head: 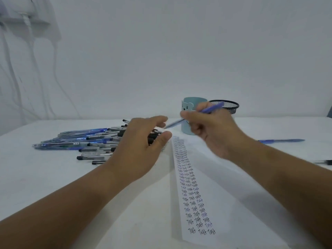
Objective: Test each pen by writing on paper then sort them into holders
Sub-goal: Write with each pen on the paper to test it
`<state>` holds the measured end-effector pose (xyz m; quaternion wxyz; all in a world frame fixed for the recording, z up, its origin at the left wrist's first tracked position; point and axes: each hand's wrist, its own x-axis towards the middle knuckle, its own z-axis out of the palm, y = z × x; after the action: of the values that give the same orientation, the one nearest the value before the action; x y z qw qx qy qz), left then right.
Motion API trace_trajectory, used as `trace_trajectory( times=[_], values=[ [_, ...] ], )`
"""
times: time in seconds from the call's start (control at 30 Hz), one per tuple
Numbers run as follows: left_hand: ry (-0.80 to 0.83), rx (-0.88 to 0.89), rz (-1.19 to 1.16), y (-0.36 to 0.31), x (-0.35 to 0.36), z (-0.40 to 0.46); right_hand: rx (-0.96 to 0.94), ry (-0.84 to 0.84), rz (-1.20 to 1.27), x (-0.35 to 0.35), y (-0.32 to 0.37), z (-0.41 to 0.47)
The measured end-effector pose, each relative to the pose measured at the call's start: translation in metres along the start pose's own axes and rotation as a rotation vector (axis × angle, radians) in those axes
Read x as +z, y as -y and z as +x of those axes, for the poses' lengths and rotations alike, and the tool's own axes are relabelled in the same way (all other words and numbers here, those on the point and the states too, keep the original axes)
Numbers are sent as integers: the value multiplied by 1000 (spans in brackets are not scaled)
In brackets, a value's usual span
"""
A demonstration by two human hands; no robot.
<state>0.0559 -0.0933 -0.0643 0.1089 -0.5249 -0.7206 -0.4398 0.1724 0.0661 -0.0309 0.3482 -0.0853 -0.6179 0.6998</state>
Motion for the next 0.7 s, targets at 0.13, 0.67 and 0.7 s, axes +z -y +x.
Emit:
trace_trajectory(
  times=[0.13, 0.67, 0.7],
  values=[
    [280, 108, 321, 9, -1, -3, 51, -188, -19, -30, 13, 23],
    [529, 117, 453, 12, 5, 6, 203, 110, -533, -37, -39, 53],
    [528, 109, 450, 13, 5, 7, 181, 103, -540, -38, -43, 53]
  ],
)
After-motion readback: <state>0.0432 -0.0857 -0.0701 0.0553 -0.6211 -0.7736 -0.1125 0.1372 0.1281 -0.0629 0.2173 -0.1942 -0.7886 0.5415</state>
